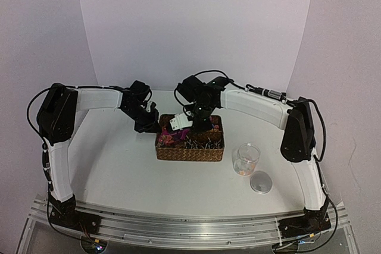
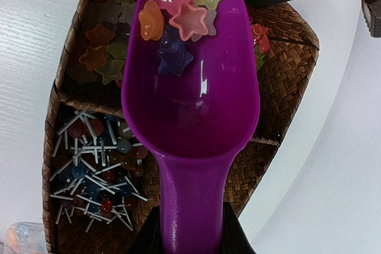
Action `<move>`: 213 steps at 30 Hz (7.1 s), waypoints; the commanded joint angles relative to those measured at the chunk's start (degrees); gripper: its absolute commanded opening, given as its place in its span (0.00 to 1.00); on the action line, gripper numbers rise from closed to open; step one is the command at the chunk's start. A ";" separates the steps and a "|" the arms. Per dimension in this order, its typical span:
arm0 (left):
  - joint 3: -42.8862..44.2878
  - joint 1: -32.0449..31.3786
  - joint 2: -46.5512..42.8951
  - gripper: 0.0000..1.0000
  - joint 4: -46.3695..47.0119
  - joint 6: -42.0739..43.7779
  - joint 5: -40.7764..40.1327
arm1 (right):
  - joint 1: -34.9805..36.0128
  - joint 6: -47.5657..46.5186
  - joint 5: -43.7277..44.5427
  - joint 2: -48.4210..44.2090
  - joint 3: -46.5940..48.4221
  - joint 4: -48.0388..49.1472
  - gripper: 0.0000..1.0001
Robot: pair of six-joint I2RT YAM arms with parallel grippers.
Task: Pack the candies
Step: Scoop the fake candies from the storage box, then place the fake candies in the packing bottle, then scoop the fake candies from the storage box.
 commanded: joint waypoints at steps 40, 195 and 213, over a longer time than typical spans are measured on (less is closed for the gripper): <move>-1.81 1.38 -0.19 0.00 -1.33 0.66 -2.53 | -17.61 15.64 -26.90 -32.92 -22.57 -0.31 0.00; -4.22 2.86 -1.63 0.14 1.09 1.45 0.20 | -15.87 14.82 -22.47 -5.68 -8.51 6.16 0.00; -4.22 2.87 -1.82 0.14 1.04 1.35 0.20 | -20.86 13.26 -25.38 -13.67 -13.96 3.91 0.00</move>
